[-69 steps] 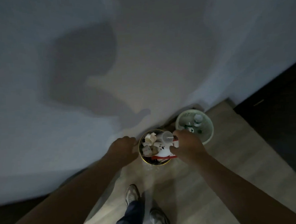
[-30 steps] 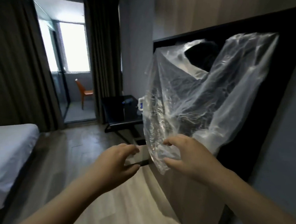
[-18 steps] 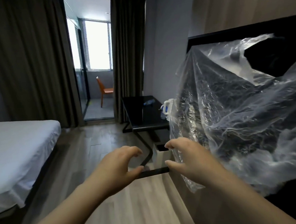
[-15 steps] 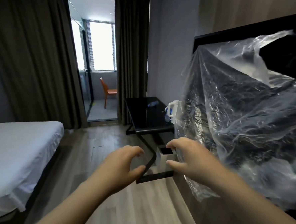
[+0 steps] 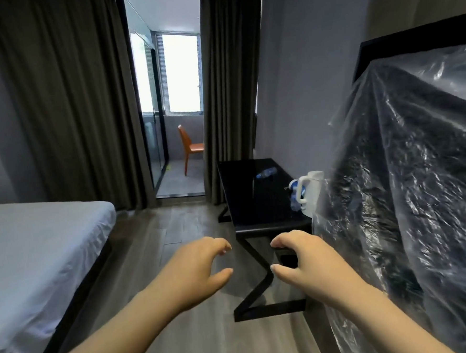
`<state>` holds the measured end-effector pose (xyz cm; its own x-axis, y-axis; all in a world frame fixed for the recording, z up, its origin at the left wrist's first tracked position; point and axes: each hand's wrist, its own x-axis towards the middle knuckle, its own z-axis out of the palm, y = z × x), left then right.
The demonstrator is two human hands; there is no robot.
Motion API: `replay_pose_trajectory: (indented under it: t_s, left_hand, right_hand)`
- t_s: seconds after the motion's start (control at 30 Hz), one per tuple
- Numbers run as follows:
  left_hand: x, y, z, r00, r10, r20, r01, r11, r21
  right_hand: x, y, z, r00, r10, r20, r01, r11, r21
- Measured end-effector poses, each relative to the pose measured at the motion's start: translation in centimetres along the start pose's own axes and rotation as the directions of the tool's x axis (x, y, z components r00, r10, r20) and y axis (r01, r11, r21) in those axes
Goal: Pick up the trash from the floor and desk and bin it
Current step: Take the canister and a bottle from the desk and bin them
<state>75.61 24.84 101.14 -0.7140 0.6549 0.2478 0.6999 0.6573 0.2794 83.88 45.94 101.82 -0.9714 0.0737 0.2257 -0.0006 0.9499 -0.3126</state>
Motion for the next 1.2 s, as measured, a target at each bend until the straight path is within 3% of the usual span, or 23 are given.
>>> replay_pose_trajectory:
  t_s: [0.63, 1.2]
  left_hand:
    - [26.8, -26.6, 2.1, 0.985, 0.118, 0.124, -0.107, 0.99, -0.09]
    - [56.2, -37.9, 8.8, 0.958, 0.201, 0.203, -0.191, 0.979, -0.068]
  right_hand:
    - [32.2, 0.5, 11.0, 0.976, 0.217, 0.031, -0.217, 0.976, 0.015]
    - [58.4, 15.4, 17.0, 0.926, 0.374, 0.046, -0.377, 0.921, 0.103]
